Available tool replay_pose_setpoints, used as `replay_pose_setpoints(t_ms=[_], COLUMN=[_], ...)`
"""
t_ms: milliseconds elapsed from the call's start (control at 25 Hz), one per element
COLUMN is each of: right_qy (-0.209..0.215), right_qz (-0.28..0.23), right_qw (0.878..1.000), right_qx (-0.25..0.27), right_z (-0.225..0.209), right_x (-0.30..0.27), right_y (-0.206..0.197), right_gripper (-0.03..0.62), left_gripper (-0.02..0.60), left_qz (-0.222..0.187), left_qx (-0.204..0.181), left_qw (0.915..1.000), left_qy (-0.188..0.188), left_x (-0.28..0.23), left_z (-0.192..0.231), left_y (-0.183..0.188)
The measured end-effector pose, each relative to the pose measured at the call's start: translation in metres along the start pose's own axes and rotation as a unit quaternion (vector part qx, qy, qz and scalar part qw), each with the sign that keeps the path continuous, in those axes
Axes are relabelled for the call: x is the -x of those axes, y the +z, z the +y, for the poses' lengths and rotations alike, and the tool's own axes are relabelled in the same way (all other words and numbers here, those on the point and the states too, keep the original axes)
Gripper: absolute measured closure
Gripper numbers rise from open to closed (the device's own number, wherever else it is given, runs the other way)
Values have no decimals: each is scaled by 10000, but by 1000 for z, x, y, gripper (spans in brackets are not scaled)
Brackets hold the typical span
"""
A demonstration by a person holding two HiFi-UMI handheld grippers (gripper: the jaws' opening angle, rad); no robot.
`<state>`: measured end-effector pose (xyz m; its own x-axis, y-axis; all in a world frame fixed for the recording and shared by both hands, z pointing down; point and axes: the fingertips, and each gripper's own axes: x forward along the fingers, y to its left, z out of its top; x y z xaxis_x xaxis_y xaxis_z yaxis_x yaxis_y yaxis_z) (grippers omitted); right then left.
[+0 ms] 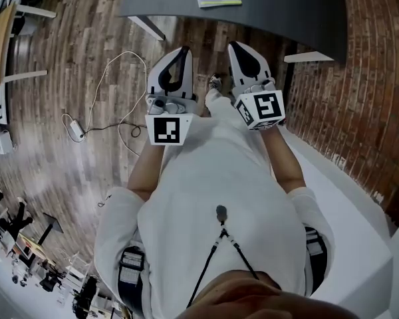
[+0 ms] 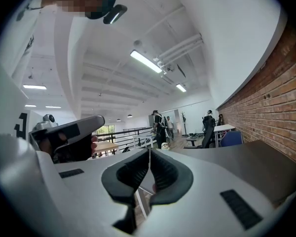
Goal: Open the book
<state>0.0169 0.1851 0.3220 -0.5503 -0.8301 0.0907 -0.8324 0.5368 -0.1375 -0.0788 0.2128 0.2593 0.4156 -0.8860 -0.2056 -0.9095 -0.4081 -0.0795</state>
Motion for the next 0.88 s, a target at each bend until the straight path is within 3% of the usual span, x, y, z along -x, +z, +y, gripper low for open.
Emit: replay_pose_setpoints(t_ms=[880], right_qy=[525], right_qz=[31], right_qw=[9986], right_qx=[-81], right_z=[-116], right_x=[-101], right_y=[20], right_gripper=[556], left_gripper=[558], left_qz=[60], left_qx=[-173], left_qw=[9983], left_qy=[561], left_x=[-138], left_z=[18], left_y=[-26])
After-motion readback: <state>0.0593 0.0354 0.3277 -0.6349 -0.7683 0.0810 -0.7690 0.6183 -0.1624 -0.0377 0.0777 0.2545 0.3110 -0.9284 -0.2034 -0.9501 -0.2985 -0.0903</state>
